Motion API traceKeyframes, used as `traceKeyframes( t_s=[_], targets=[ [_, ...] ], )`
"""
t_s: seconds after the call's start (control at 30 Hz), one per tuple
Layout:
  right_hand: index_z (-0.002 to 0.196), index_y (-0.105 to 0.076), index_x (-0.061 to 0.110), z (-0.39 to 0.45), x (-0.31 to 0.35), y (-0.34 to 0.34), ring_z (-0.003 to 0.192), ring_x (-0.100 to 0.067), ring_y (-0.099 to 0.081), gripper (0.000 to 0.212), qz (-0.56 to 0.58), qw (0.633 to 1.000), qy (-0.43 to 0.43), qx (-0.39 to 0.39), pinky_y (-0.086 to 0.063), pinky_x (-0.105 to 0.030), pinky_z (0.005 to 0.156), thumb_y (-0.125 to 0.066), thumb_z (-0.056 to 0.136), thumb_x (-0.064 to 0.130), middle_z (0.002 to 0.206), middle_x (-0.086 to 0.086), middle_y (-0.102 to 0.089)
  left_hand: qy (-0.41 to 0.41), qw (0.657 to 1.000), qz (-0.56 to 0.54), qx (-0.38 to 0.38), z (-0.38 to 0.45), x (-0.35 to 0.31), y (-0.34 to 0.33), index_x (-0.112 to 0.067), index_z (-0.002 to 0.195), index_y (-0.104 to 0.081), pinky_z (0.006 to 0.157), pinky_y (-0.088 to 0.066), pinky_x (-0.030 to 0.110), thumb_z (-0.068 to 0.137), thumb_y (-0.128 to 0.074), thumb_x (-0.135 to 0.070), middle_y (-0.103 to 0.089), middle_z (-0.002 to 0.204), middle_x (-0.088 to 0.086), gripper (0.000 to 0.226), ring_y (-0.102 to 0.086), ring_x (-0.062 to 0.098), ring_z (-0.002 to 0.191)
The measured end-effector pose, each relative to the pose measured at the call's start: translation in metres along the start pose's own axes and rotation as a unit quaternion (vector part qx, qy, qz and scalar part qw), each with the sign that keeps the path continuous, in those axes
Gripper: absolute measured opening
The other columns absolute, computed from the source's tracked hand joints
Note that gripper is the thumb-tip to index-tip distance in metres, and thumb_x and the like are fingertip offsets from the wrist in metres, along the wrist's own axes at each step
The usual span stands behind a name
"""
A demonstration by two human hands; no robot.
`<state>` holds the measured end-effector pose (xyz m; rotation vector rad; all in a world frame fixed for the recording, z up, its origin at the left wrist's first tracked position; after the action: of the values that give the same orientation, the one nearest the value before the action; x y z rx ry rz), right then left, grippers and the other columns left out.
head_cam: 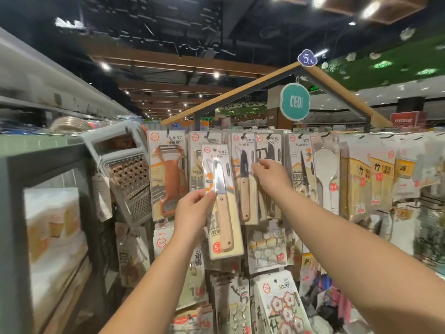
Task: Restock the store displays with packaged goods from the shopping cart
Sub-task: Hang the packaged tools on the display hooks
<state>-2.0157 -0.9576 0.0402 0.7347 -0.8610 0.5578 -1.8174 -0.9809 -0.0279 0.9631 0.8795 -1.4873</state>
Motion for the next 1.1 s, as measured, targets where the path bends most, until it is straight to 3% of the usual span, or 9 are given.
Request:
traceKeyframes(
  t_s=[0.13,0.33,0.43,0.57,0.7,0.8,0.9,0.97,1.1],
  targets=[
    [0.112,-0.067,0.011,-0.035,-0.021,-0.004,0.083,-0.017,-0.06,0.033,0.149,0.977,-0.085,0.126,-0.05,-0.03,0.071,-0.059,0.096,0.039,0.1,-0.004,-0.067,0.005,0.999,-0.032,0.001,-0.001,-0.008,-0.009,-0.006,0.075,-0.067,0.064,-0.04,0.033,0.094,-0.063,-0.029,-0.062,0.069,0.005,0.029,-0.053,0.019,0.064],
    [0.098,-0.065,0.005,-0.057,-0.034,0.005,0.07,-0.015,-0.07,0.01,0.251,0.945,-0.132,0.164,-0.06,-0.031,0.062,-0.059,0.097,0.013,0.08,-0.006,-0.074,0.006,0.998,-0.041,0.053,0.0,-0.023,-0.049,-0.01,0.076,-0.068,0.063,-0.042,0.034,0.094,-0.063,-0.028,-0.063,0.07,0.005,0.026,-0.055,0.021,0.066],
    [0.105,-0.067,0.002,-0.045,-0.033,0.018,0.075,-0.022,-0.07,0.019,0.226,0.962,-0.11,0.111,-0.057,-0.039,0.074,-0.063,0.096,0.018,0.085,-0.009,-0.074,-0.012,0.996,-0.035,0.077,0.01,-0.032,-0.064,0.001,0.081,-0.065,0.067,-0.039,0.036,0.087,-0.067,-0.038,-0.059,0.073,0.009,0.04,-0.052,0.023,0.068],
    [0.097,-0.069,0.006,-0.031,-0.03,0.024,0.078,-0.028,-0.07,0.013,0.215,0.968,-0.108,0.067,-0.056,-0.044,0.081,-0.065,0.094,0.018,0.084,-0.011,-0.075,-0.012,0.997,-0.033,0.073,0.025,-0.038,-0.075,-0.021,0.109,-0.066,0.067,-0.05,0.021,0.091,-0.068,-0.03,-0.07,0.087,-0.005,0.02,-0.067,0.011,0.077],
    [0.096,-0.069,0.007,-0.023,-0.031,0.018,0.074,-0.027,-0.066,0.011,0.217,0.968,-0.108,0.062,-0.051,-0.04,0.073,-0.065,0.094,0.017,0.085,-0.013,-0.075,-0.052,0.997,-0.004,0.06,0.038,-0.04,-0.076,-0.024,0.147,-0.038,0.07,-0.054,0.026,0.09,-0.07,-0.02,-0.067,0.083,0.002,0.065,-0.069,0.014,0.079],
    [0.098,-0.069,0.005,-0.019,-0.035,0.014,0.065,-0.019,-0.067,0.013,0.225,0.967,-0.107,0.052,-0.053,-0.03,0.062,-0.064,0.095,0.016,0.079,-0.008,-0.073,-0.068,0.994,0.022,0.077,0.046,-0.04,-0.077,-0.025,0.15,-0.037,0.066,-0.055,0.027,0.091,-0.069,-0.02,-0.069,0.091,0.014,0.067,-0.069,0.014,0.076],
    [0.1,-0.069,0.007,-0.015,-0.037,0.015,0.067,-0.018,-0.066,0.014,0.225,0.966,-0.122,0.041,-0.048,-0.026,0.054,-0.065,0.094,0.019,0.083,-0.007,-0.072,-0.081,0.992,0.043,0.085,0.053,-0.043,-0.079,-0.024,0.15,-0.038,0.062,-0.05,0.022,0.092,-0.067,-0.021,-0.061,0.08,0.005,0.065,-0.062,0.01,0.07],
    [0.101,-0.069,0.008,-0.011,-0.038,0.016,0.071,-0.02,-0.067,0.016,0.215,0.968,-0.125,0.04,-0.048,-0.028,0.057,-0.067,0.093,0.021,0.087,-0.008,-0.073,-0.079,0.992,0.048,0.082,0.056,-0.042,-0.079,-0.023,0.151,-0.036,0.071,-0.052,0.03,0.092,-0.067,-0.019,-0.061,0.079,0.001,0.067,-0.062,0.015,0.074],
    [0.1,-0.071,0.006,-0.005,-0.034,0.014,0.083,-0.026,-0.068,0.017,0.195,0.975,-0.104,0.038,-0.05,-0.032,0.066,-0.07,0.09,0.019,0.096,-0.011,-0.073,-0.077,0.992,0.05,0.084,0.063,-0.034,-0.074,-0.026,0.151,-0.036,0.056,-0.042,0.026,0.094,-0.064,-0.019,-0.057,0.072,0.002,0.064,-0.051,0.011,0.06]
  ],
)
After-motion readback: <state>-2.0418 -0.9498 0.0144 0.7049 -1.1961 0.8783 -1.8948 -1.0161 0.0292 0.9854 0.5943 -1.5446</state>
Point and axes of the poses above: each hand's wrist, its own z-axis towards the middle knuckle, its own y-axis out of the back of the hand, x = y × z, the point moved 3 cm from there along z, towards the middle knuckle
